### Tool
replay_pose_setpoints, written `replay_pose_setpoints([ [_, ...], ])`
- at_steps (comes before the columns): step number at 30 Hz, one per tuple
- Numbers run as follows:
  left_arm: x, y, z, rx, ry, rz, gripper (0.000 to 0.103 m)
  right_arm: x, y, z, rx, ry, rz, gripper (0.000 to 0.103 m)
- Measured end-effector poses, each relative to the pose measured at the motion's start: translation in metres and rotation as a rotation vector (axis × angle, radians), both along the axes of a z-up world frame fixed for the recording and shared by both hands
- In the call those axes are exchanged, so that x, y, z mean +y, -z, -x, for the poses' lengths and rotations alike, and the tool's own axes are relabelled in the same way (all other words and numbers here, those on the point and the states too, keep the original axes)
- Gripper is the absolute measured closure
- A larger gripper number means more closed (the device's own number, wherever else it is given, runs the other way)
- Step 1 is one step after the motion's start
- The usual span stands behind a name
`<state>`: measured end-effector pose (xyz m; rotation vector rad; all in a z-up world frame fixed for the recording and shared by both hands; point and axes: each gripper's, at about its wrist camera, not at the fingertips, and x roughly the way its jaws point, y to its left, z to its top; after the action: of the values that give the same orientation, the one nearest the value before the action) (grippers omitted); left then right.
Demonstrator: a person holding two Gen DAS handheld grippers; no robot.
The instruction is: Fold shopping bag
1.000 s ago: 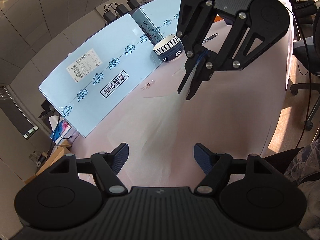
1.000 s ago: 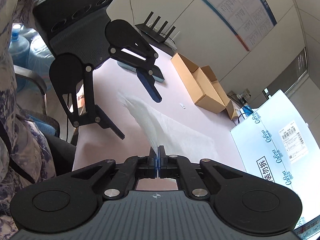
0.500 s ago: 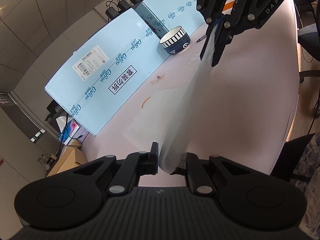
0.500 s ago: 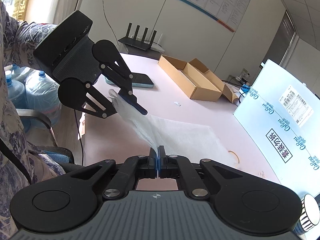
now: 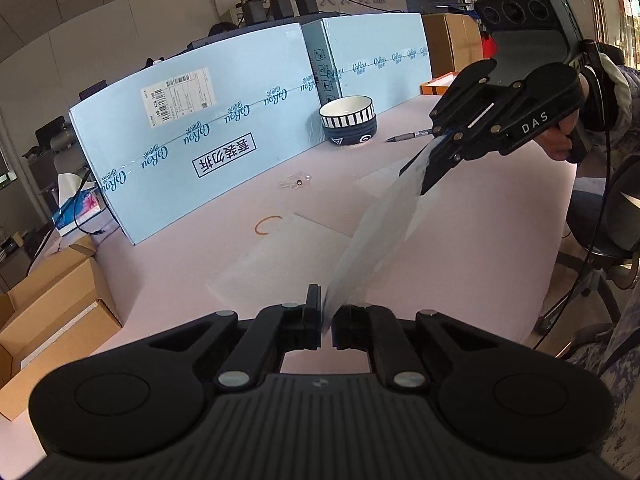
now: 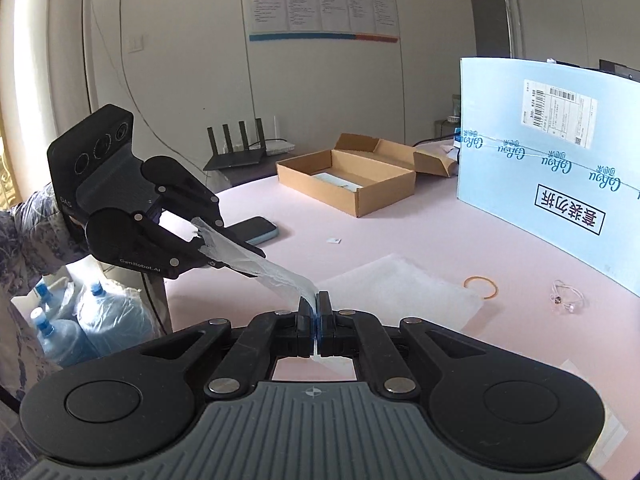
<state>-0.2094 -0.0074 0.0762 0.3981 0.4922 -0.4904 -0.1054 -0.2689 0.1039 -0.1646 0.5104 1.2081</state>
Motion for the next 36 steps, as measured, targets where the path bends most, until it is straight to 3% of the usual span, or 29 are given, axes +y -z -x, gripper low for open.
replay_pose_setpoints([
  [5, 0.016, 0.001, -0.046, 0.057, -0.03, 0.025, 0.097, 0.013, 0.009, -0.035, 0.023, 0.063, 0.002, 0.101],
  [18, 0.044, 0.035, -0.134, 0.19, -0.097, 0.07, 0.096, 0.04, 0.053, -0.119, 0.107, 0.13, 0.095, 0.101],
  [20, 0.046, 0.04, -0.142, 0.208, -0.097, 0.073, 0.096, 0.041, 0.058, -0.127, 0.12, 0.143, 0.111, 0.092],
  [23, 0.048, 0.047, -0.149, 0.233, -0.096, 0.075, 0.094, 0.037, 0.062, -0.135, 0.109, 0.168, 0.122, 0.066],
  [30, 0.053, 0.054, -0.154, 0.25, -0.124, 0.056, 0.085, 0.015, 0.054, -0.147, 0.012, 0.284, 0.104, 0.056],
  [36, 0.051, 0.049, -0.147, 0.239, -0.125, 0.068, 0.08, 0.003, 0.047, -0.15, 0.036, 0.277, 0.044, 0.052],
])
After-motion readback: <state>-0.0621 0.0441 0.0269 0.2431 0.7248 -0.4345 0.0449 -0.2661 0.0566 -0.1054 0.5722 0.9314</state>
